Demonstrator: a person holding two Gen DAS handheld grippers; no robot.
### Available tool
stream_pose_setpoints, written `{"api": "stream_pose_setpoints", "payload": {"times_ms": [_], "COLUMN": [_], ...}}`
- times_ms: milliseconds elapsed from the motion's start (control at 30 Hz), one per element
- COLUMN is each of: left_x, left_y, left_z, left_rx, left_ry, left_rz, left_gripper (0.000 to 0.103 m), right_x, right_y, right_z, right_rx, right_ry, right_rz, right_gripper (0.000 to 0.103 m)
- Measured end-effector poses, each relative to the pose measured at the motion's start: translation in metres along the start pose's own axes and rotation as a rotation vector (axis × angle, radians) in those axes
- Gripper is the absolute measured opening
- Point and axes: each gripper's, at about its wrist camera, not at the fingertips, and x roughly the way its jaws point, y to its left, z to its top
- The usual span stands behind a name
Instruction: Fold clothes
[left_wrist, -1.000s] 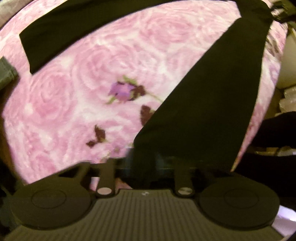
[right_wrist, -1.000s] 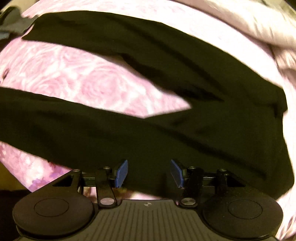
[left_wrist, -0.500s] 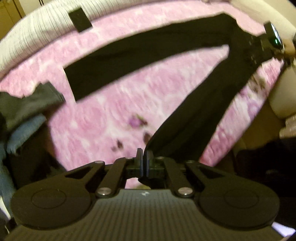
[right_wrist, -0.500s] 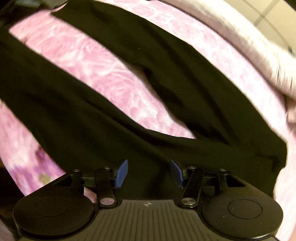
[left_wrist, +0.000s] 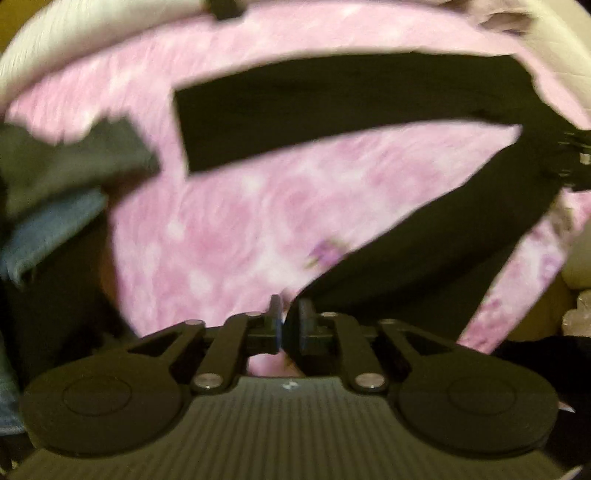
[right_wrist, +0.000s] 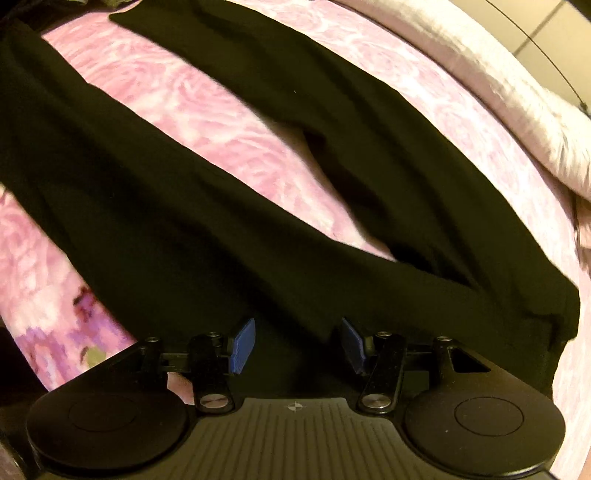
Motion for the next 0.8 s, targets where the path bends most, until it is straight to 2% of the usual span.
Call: {"api": "stream_pose_setpoints", "payload": {"times_ms": [33,67,200,267,333,467,567,600,633,700,733,800], "left_x": [0.010,0.014,0.008,0.006,0.012,0.046,0.065,0.066,0.063,0.045,0.032,0.013], "left_y": [0.005,0.008,0.014,0.003,-0.011,-0.034,-0.047,-0.051,-0.053,-0.045,-0.039,-0.040], "left_z": [-0.004,-0.010,-0.042,-0.063,-0.082,-0.108,-0.115,-0.115,-0.117,-0.128,-0.135,-0.149], "left_rx": [-0.009,-0.025,-0.100,-0.140,-0.207,-0.346,-0.429,-0.430,-0.421,-0.472,-0.509,-0.488], "left_ry": [0.028,0.044,0.038,0.040,0.063,0.112,0.105,0.101,0.105,0.100,0.093,0.129], "left_rz": [0.058,0.083,0.100,0.064,-0.003,-0.144,-0.191,-0.165,-0.136,-0.159,-0.174,-0.115], "left_gripper": [0.013,0.014,0.033,0.038,0.045,0.046,0.046,0.037,0.007,0.008,0.003,0.000], "right_x": [0.000,0.000,-0.004,-0.005,-0.003,-0.001,-0.003,-0.004,-0.005,-0.008,-0.009,-0.013], "right_y": [0.002,0.005,0.012,0.014,0.014,0.017,0.017,0.016,0.016,0.013,0.011,0.007], "right_z": [0.000,0.000,0.000,-0.002,-0.004,-0.007,-0.009,-0.010,-0.011,-0.011,-0.012,-0.012], "right_rx": [0.001,0.004,0.025,0.047,0.069,0.089,0.095,0.097,0.098,0.103,0.109,0.129], "right_ry": [0.009,0.013,0.022,0.033,0.047,0.074,0.087,0.091,0.095,0.098,0.098,0.094], "right_rz": [-0.002,-0.003,-0.002,-0.002,0.005,0.013,0.007,0.005,0.002,-0.005,-0.008,-0.010], "right_gripper": [0.055,0.055,0.055,0.055,0.055,0.055,0.055,0.055,0.055,0.055,0.055,0.055]}}
